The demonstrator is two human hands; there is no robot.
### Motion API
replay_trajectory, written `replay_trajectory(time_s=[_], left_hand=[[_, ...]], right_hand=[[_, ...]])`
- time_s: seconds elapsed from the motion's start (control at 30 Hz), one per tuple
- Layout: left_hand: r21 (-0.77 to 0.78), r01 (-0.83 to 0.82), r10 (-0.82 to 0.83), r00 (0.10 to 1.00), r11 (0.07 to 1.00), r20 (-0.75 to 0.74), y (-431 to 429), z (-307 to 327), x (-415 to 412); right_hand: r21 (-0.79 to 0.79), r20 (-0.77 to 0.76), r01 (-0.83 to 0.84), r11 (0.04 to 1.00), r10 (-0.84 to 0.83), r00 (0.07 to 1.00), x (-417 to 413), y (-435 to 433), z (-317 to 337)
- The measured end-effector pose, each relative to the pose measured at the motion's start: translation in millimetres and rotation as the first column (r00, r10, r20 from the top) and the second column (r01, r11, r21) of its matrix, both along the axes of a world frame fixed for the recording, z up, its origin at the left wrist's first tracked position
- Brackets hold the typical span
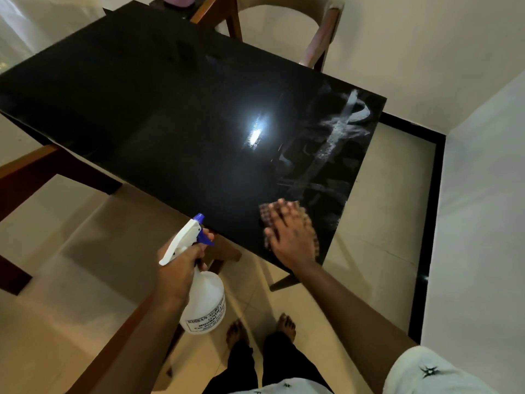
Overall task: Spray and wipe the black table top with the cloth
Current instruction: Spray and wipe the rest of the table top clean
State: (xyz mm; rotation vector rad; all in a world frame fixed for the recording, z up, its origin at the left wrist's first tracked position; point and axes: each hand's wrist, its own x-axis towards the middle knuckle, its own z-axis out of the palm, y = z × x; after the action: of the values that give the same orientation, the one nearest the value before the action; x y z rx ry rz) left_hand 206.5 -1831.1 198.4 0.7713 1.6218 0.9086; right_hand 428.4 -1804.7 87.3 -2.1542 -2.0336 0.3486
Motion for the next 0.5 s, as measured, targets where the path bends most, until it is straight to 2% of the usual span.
replay_trajectory(time_s=[0.07, 0.13, 0.3, 0.37, 0.5], left_hand=[[-0.011, 0.023, -0.023, 1.000, 1.000, -0.006, 0.4, -1.2, 3.6], [-0.008, 0.046, -0.046, 0.999, 0.999, 0.009, 1.6, -3.3, 5.3], [0.032, 0.053, -0.055, 0.997, 0.998, 0.057, 7.0, -1.1, 7.4], [0.083, 0.064, -0.067, 0.997, 0.994, 0.036, 10.5, 4.7, 7.5], [0.104, -0.004, 0.001, 0.999, 0.995, 0.033, 16.6, 14.7, 3.0]], right_hand=[[-0.021, -0.001, -0.127, 0.992, 0.127, 0.992, -31.0, -11.6, -3.9], [-0.043, -0.009, -0.181, 0.983, 0.181, 0.984, -48.0, -12.0, -6.4], [-0.060, 0.003, -0.316, 0.947, 0.316, 0.949, -30.4, 20.1, -3.7], [-0.057, 0.030, -0.272, 0.961, 0.274, 0.961, -8.7, 43.1, -1.1], [-0.058, 0.065, 0.035, 0.998, -0.031, 0.997, 36.1, 82.4, 5.5]])
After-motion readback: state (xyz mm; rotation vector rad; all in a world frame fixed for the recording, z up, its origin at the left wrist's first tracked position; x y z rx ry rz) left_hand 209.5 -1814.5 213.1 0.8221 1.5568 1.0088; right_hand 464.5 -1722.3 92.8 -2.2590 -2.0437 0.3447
